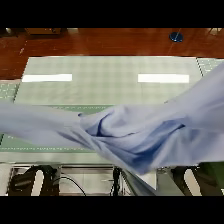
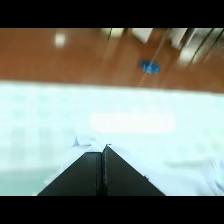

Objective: Fold the shirts.

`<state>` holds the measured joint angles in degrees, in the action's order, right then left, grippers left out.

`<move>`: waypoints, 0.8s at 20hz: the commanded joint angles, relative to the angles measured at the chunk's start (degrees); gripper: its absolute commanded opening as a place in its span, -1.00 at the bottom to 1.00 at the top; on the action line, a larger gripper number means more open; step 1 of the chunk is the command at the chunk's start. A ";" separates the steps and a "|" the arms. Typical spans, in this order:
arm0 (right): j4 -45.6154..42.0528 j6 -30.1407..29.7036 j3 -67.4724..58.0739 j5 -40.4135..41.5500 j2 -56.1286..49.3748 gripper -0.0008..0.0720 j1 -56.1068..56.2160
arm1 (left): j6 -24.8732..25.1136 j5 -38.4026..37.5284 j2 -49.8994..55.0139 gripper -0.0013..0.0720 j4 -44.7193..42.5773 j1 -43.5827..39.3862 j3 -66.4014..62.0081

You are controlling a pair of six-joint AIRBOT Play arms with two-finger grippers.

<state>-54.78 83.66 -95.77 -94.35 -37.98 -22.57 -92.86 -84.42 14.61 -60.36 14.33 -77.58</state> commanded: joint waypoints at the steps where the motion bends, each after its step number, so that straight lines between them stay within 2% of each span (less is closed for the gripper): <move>1: -4.76 1.60 7.61 -11.89 -1.57 -0.91 0.87 | -2.43 -15.37 -1.14 -0.92 -1.55 0.07 8.83; 3: -4.44 1.88 20.50 -11.63 -2.21 -0.91 3.72 | -1.44 -16.28 -1.79 -0.92 0.76 0.04 21.35; 5: -6.75 2.54 34.86 -8.41 -3.41 -0.91 9.53 | 1.14 -11.52 -2.71 -0.92 3.67 0.04 35.21; 8: -7.72 2.23 50.75 11.78 -8.90 -0.91 20.37 | 5.53 4.85 -2.78 -0.92 9.42 -0.02 52.98; 10: -9.70 1.44 52.70 25.90 -16.31 -0.91 24.06 | 6.99 15.56 -2.78 -0.92 11.19 -0.07 60.26; 12: -7.54 1.44 51.43 36.13 -23.08 -0.90 24.44 | 9.18 21.49 -2.78 -0.91 11.13 -0.07 63.89; 16: -1.95 1.36 46.71 49.68 -29.88 -0.90 24.46 | 15.28 22.95 -2.80 -0.91 11.13 -0.07 64.74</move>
<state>-59.94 85.14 -47.64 -58.35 -62.65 0.89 -82.43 -66.19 11.88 -50.02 14.26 -15.62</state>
